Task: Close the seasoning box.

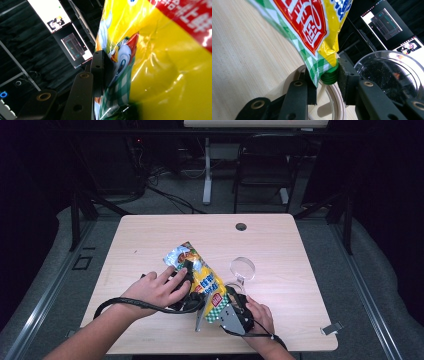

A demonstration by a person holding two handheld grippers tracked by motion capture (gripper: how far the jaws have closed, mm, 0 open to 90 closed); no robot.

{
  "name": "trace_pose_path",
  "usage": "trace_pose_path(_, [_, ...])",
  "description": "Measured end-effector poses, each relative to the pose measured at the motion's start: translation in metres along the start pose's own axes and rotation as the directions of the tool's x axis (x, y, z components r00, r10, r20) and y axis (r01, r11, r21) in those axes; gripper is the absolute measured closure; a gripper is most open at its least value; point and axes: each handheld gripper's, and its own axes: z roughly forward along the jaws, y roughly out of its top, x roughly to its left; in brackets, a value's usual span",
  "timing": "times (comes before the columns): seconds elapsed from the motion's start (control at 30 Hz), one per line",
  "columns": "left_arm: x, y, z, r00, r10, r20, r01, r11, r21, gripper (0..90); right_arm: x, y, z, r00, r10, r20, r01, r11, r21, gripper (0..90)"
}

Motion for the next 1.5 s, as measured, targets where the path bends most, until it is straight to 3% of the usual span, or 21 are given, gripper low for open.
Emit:
trace_pose_path(0.83, [0.0027, 0.0009, -0.0046, 0.9991, 0.041, -0.007, -0.041, 0.9991, 0.010, 73.2, 0.0004, -0.0001, 0.0011, 1.0000, 0.004, 0.000, -0.004, 1.000, -0.001, 70.8])
trace_pose_path(0.87, [0.0015, 0.0007, -0.0037, 0.9995, 0.032, 0.008, -0.032, 0.9995, 0.002, 73.3, 0.0000, 0.0002, 0.0005, 1.0000, -0.009, 0.002, 0.009, 1.000, 0.009, 70.8])
trace_pose_path(0.9, [0.0011, 0.0006, -0.0037, 0.9998, 0.019, -0.011, -0.019, 0.9998, -0.010, 73.3, -0.0001, 0.0002, 0.0005, 0.9999, -0.008, -0.006, 0.008, 1.000, 0.009, 70.8])
trace_pose_path(1.07, [0.0019, 0.0009, -0.0043, 0.9994, 0.034, -0.008, -0.034, 0.9994, -0.001, 73.8, -0.0002, 0.0001, 0.0008, 1.0000, -0.009, 0.002, 0.009, 1.000, 0.008, 70.8])
trace_pose_path(1.2, [0.0012, 0.0010, -0.0037, 0.9998, 0.018, -0.007, -0.018, 0.9998, -0.013, 73.9, -0.0003, 0.0000, 0.0007, 0.9999, -0.010, 0.002, 0.010, 1.000, 0.009, 70.8])
trace_pose_path(1.23, [0.0020, 0.0014, -0.0042, 0.9995, 0.031, -0.003, -0.031, 0.9995, 0.000, 73.9, -0.0003, 0.0000, 0.0007, 0.9999, -0.010, 0.002, 0.010, 1.000, 0.010, 70.8])
trace_pose_path(1.5, [0.0019, 0.0016, -0.0045, 0.9996, 0.028, 0.001, -0.029, 0.9996, 0.001, 74.0, -0.0004, -0.0002, 0.0009, 1.0000, -0.007, 0.004, 0.007, 1.000, 0.010, 70.8])
